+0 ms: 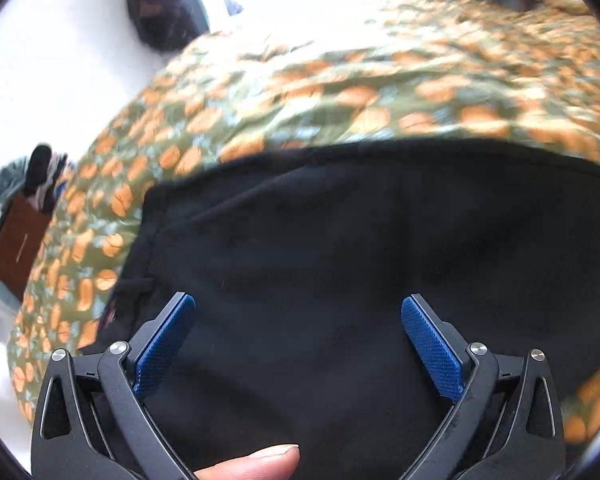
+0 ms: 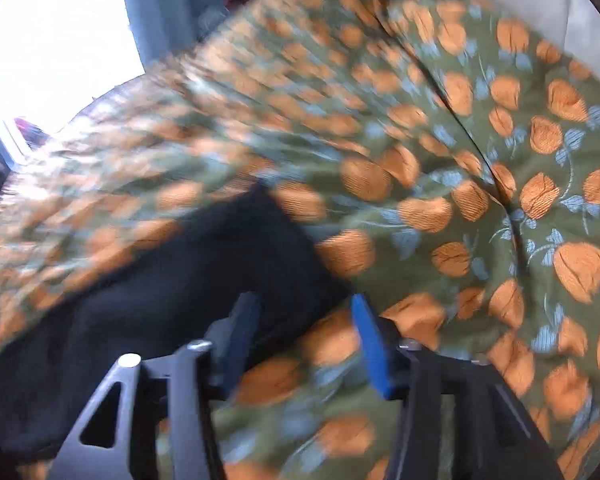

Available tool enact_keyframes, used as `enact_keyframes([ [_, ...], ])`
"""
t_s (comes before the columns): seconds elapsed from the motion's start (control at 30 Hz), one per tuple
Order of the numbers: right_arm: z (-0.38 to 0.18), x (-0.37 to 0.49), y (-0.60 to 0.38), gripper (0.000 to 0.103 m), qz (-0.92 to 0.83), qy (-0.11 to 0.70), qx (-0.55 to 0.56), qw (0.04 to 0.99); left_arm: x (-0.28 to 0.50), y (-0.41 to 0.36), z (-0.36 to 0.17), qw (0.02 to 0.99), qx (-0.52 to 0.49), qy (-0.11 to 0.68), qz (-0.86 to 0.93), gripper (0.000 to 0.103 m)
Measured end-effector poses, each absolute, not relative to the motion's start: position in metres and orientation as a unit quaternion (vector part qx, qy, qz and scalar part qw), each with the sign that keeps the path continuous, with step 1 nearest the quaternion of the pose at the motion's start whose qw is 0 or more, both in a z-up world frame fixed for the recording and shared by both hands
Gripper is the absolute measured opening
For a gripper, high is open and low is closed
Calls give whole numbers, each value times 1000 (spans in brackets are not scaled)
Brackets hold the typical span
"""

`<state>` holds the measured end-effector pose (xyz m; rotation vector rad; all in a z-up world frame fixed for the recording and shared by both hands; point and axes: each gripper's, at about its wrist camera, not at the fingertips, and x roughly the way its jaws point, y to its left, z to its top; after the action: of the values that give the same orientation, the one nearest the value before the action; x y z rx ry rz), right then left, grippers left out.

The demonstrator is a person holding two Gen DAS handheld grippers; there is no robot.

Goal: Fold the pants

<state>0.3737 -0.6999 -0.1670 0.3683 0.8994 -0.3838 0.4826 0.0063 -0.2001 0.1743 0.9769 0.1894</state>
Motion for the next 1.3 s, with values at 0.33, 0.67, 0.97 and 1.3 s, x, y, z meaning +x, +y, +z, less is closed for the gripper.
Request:
enact_keyframes([
  [0.33, -154, 165, -485, 82, 241, 438, 287, 817, 299, -116, -184, 854, 53, 505, -114, 103],
  [0.67, -179, 72, -580, 78, -22, 480, 260, 838, 266, -135, -188, 847, 86, 515, -96, 103],
  [0.97, -159, 38, -570, 79, -48, 368, 188, 909, 286, -97, -168, 879, 60, 474, -1, 103],
  [1.3, -170, 98, -475, 79, 57, 390, 14, 919, 279, -97, -182, 873, 43, 486, -4, 103],
])
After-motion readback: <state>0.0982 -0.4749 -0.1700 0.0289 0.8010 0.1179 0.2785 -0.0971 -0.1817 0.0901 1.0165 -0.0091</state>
